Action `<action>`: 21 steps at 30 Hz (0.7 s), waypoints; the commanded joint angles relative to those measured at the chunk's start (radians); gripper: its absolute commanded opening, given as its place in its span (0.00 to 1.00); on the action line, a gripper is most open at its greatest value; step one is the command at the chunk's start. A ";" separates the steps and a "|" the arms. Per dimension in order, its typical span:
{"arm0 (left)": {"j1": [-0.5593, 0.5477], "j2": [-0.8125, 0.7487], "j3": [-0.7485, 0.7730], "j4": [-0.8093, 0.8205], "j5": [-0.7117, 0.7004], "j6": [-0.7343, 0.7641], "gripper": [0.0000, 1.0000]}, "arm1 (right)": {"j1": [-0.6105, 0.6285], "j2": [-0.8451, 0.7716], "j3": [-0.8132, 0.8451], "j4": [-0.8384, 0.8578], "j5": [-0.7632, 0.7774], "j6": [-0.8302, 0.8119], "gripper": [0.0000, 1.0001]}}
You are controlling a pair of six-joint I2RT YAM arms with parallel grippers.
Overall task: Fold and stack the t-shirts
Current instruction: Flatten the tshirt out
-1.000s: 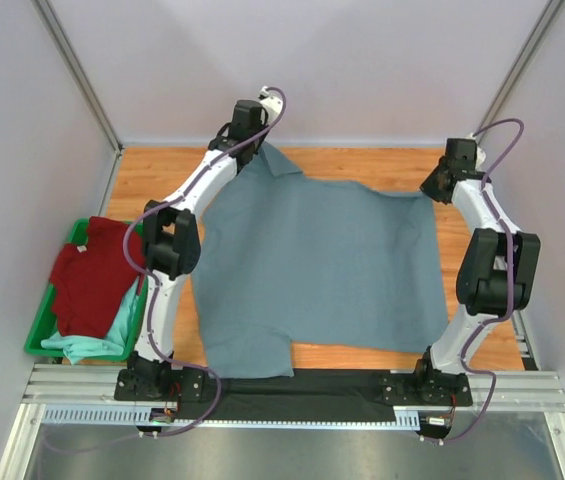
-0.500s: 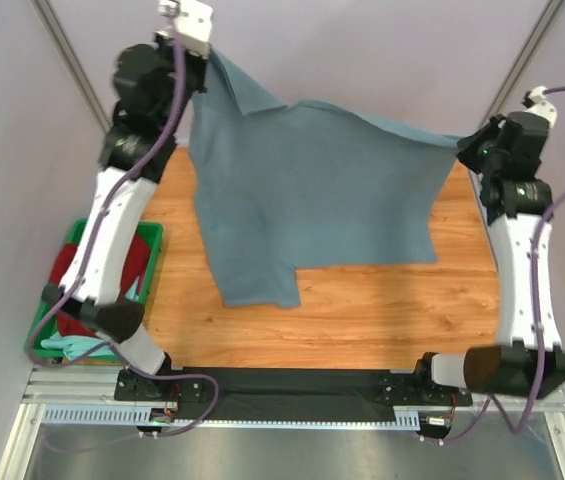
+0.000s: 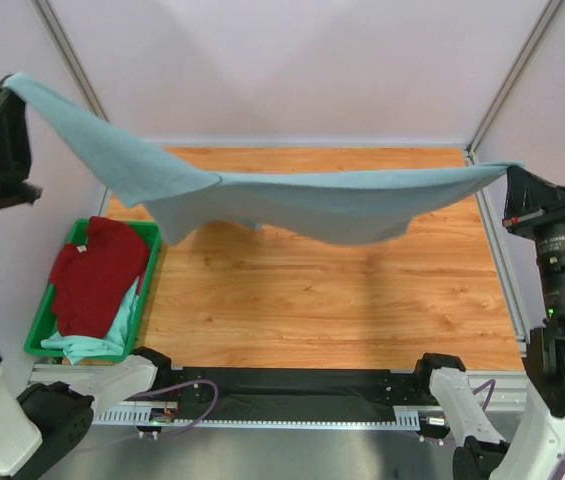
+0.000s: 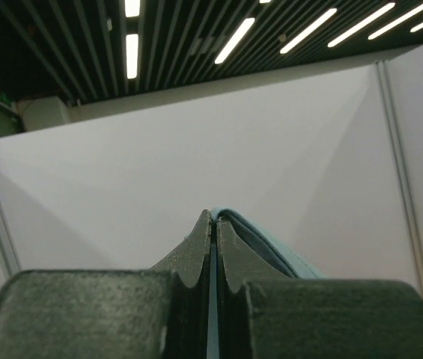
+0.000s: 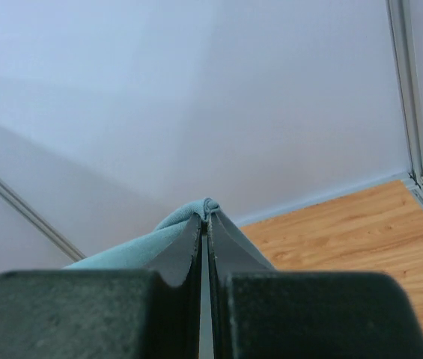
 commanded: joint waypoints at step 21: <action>-0.021 0.507 -0.230 0.224 -0.158 0.087 0.00 | 0.000 0.297 -0.152 0.117 0.098 -0.020 0.00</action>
